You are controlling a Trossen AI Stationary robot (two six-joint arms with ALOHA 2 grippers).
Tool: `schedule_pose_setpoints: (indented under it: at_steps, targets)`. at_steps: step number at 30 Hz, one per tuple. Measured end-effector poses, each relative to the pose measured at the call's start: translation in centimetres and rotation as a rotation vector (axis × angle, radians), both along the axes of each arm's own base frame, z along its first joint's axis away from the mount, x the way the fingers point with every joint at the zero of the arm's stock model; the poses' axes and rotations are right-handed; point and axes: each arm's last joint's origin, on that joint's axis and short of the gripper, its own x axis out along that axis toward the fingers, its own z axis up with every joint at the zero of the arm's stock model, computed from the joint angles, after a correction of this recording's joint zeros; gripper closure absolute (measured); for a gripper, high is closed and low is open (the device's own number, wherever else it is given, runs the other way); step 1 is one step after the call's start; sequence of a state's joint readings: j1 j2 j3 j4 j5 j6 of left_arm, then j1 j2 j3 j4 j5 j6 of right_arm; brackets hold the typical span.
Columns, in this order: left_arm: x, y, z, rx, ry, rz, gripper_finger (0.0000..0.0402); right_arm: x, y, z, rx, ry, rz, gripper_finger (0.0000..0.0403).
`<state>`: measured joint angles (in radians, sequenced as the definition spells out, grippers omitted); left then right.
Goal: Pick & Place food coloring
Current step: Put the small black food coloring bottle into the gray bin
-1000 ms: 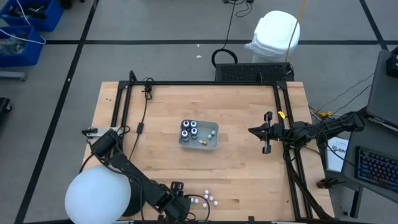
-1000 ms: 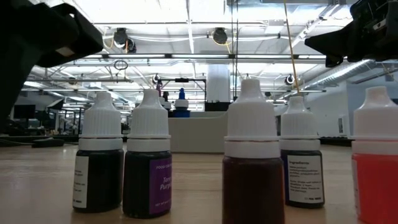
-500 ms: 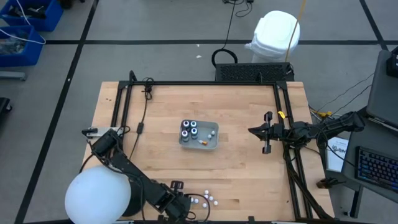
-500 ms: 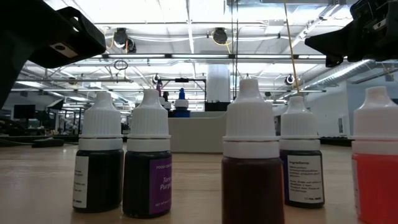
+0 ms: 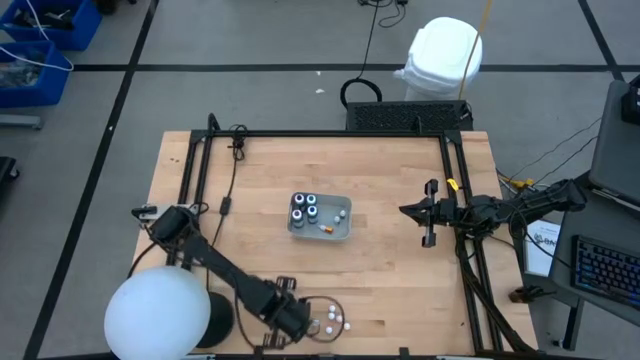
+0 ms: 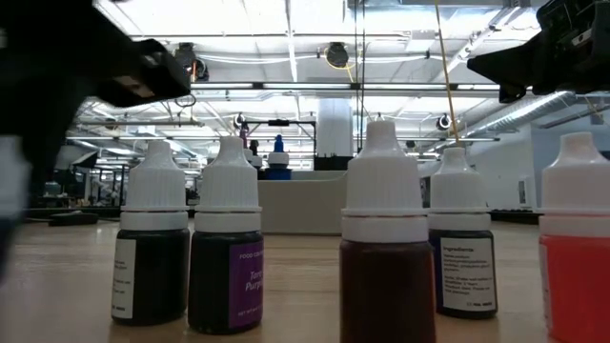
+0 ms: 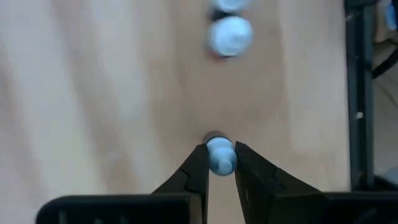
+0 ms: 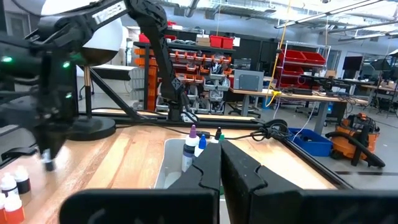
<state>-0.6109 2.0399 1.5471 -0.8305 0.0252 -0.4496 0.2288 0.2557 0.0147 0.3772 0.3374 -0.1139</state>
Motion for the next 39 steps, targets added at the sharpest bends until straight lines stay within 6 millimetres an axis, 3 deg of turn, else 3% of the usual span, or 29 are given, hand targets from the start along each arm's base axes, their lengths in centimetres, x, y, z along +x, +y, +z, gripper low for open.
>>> schedule_pose_setpoints:
  at_steps: [5,10,16,20,26,30,39]
  targets:
    - [0.6,3.7,4.3,0.033,-0.111,-0.019,0.034,0.0,0.0,0.0,0.001,-0.001,0.0,0.0403]
    - [1.7,10.0,8.9,0.101,-0.277,0.113,0.0346,0.0,0.0,0.0,0.001,0.0,-0.001,0.0403]
    - [3.4,18.0,11.0,0.164,-0.39,0.196,0.0346,0.0,0.0,0.0,0.001,0.0,-0.001,0.0403]
    - [5.1,22.2,9.9,0.178,-0.407,0.176,0.0346,0.0,0.0,0.0,-0.001,0.0,-0.002,0.0403]
    - [6.7,25.2,6.1,0.218,-0.304,0.088,0.0345,0.0,0.0,0.1,-0.021,-0.006,-0.006,0.0403]
    - [7.4,26.0,4.8,0.241,-0.295,0.035,0.0345,0.0,0.0,0.1,-0.029,-0.004,-0.009,0.0403]
    - [8.1,26.1,3.8,0.27,-0.316,-0.029,0.0344,-0.1,0.0,0.7,-0.119,-0.053,-0.026,0.0403]
